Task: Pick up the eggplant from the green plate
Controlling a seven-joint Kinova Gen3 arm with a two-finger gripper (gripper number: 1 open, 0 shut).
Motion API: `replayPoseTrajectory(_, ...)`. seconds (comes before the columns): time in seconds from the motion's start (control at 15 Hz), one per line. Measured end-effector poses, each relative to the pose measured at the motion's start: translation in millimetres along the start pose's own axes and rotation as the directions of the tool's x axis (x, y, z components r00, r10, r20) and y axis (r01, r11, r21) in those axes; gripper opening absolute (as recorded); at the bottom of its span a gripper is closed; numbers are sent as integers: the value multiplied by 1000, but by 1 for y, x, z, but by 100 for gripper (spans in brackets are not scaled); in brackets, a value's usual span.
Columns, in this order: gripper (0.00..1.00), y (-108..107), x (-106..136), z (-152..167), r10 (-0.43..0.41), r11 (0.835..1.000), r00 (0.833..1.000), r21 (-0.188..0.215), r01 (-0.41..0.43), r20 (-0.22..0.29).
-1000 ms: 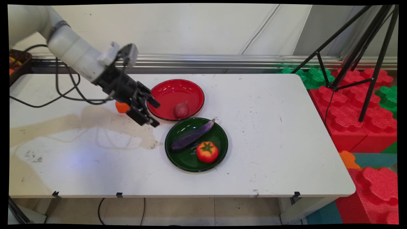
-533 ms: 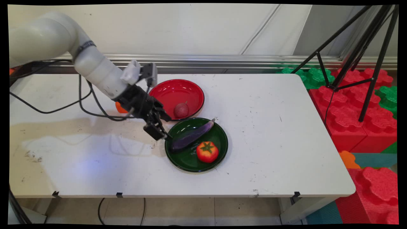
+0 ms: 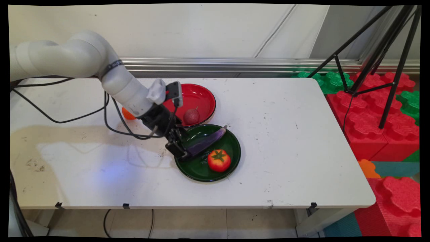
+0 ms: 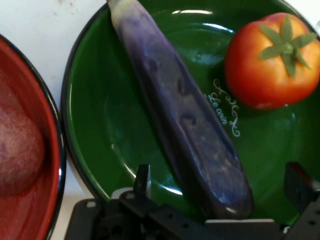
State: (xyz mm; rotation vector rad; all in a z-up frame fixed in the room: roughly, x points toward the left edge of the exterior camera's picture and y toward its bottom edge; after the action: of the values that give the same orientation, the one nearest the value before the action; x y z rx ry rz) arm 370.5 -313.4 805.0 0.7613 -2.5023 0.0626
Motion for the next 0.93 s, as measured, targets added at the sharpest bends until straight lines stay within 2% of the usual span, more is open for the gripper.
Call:
replayPoseTrajectory(0.87, 100, 2, 6, 37, 13, 1000, 999, 16, -14, 32)
replayPoseTrajectory(0.93, 0, 3, 6, 39, 16, 1000, 999, 15, -17, 30)
